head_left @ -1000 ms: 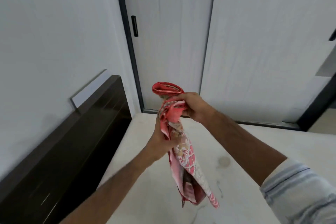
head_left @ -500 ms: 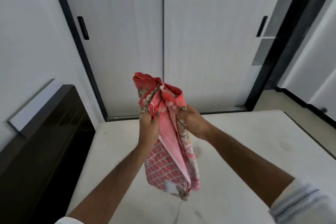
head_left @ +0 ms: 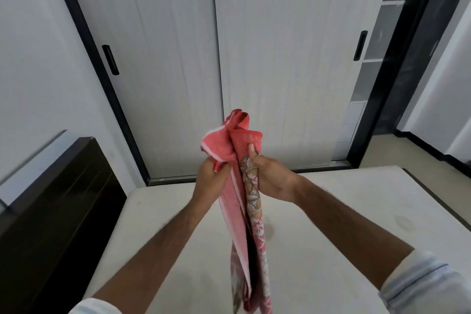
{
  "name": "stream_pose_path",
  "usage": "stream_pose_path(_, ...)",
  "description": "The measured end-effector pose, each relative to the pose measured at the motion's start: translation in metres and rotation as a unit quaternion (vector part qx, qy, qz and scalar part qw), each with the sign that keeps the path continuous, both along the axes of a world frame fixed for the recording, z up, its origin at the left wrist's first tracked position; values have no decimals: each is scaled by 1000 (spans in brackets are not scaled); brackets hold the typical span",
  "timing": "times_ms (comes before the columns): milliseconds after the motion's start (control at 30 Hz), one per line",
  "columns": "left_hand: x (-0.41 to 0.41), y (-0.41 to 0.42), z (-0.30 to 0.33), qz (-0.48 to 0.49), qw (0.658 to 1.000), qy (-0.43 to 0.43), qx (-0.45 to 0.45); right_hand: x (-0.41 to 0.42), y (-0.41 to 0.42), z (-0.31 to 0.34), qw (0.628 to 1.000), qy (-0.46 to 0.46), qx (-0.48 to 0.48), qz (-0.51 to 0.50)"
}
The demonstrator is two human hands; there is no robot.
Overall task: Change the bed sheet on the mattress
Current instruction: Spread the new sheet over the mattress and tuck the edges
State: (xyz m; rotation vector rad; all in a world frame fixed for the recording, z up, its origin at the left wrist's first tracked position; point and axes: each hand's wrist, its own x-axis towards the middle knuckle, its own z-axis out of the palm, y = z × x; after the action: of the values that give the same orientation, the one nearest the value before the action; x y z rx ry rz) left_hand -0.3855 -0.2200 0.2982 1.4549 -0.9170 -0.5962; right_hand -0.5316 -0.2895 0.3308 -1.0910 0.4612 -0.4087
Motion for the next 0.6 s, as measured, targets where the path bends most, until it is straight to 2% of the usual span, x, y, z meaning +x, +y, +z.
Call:
stream_pose_path(100, -16, -25, 3, 59, 998, -4, -25, -22, -37, -1, 1000, -12, 7, -22)
stream_pose_path(167, -21, -36, 3, 72, 997, -9, -28, -33, -57, -1, 996, -1, 1, -86)
stream_pose_path(267, -31, -41, 4, 112, 993, -29, -23, -60, -86, 3, 969, 73, -133, -193)
stream_pose_path(333, -37, -35, 11, 136, 989, -53, -26, -82, -94, 12, 953, 93, -213, -196)
stream_pose_path(367, -40, -33, 18, 135, 989, -62, -26, -90, -95, 17, 956, 88, -219, -172)
stream_pose_path(500, -51, -40, 53, 75, 997, 1, 32, -101, -101, 40, 986, 86, -119, -80)
stream_pose_path(600, -36, -57, 64, 65, 995, 10, 76, -100, -126, 45, 987, 109, -92, -80)
